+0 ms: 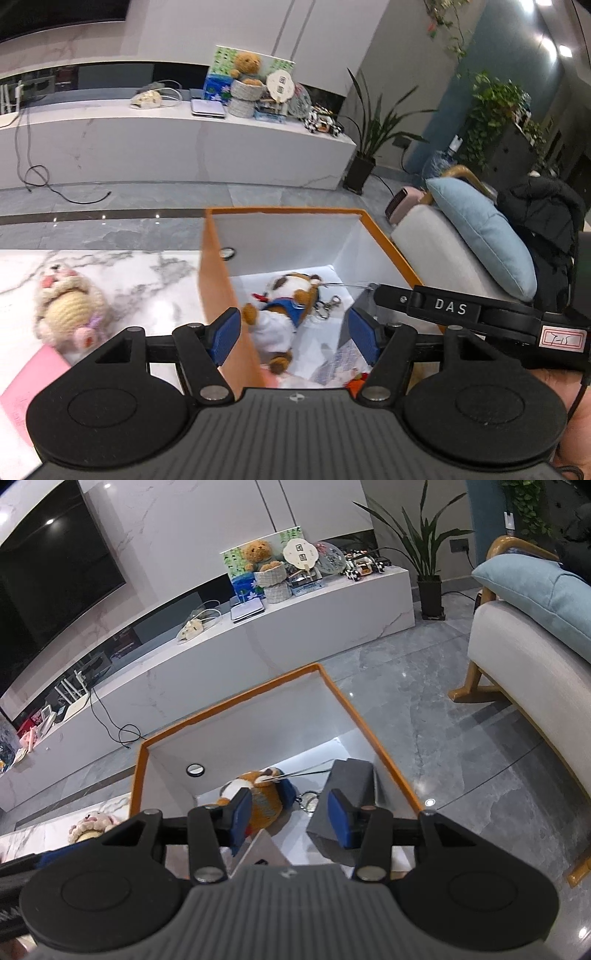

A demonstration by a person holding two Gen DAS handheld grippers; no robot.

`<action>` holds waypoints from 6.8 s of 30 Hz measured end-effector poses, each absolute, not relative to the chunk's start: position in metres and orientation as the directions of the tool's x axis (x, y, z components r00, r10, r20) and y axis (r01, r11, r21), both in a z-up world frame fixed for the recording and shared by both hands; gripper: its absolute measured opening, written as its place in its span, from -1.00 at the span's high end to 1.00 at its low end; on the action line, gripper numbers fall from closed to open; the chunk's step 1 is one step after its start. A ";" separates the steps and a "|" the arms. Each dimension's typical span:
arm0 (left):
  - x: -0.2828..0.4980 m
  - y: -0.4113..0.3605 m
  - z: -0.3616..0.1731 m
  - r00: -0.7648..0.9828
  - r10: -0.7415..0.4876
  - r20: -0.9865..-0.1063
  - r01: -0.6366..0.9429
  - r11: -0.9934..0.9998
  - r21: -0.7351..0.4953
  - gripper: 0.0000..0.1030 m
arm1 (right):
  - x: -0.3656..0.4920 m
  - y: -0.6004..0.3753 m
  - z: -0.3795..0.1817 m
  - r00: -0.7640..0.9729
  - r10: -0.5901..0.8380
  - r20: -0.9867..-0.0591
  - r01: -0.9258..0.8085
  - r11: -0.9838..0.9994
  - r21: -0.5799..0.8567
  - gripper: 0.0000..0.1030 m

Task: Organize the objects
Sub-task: 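Move the left gripper to the illustrated card box while the right gripper reaches the yellow tape measure, then grasp the card box with the left gripper while the right gripper grasps the tape measure, then lift the card box and tape measure and carry both over the orange box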

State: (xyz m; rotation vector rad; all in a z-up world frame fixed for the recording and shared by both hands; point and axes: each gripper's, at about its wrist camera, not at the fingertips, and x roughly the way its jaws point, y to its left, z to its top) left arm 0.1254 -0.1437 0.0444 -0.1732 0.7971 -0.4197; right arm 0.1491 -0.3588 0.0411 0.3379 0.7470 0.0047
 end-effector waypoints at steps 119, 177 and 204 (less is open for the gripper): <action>0.020 -0.004 -0.056 0.608 -0.137 -0.782 0.103 0.990 -0.094 -0.29 | 0.105 -0.136 -0.035 0.653 0.201 -0.730 -0.274 0.962 0.021 -0.01; 0.076 -0.139 0.049 0.702 -0.395 -0.593 0.348 0.916 -0.198 -0.29 | 0.107 -0.316 0.072 0.788 0.066 -0.613 0.020 0.991 0.133 -0.01; 0.178 -0.211 0.028 0.614 -0.246 -0.750 0.395 0.919 0.022 -0.29 | 0.133 -0.340 0.033 0.651 -0.007 -0.759 0.033 0.999 0.019 -0.01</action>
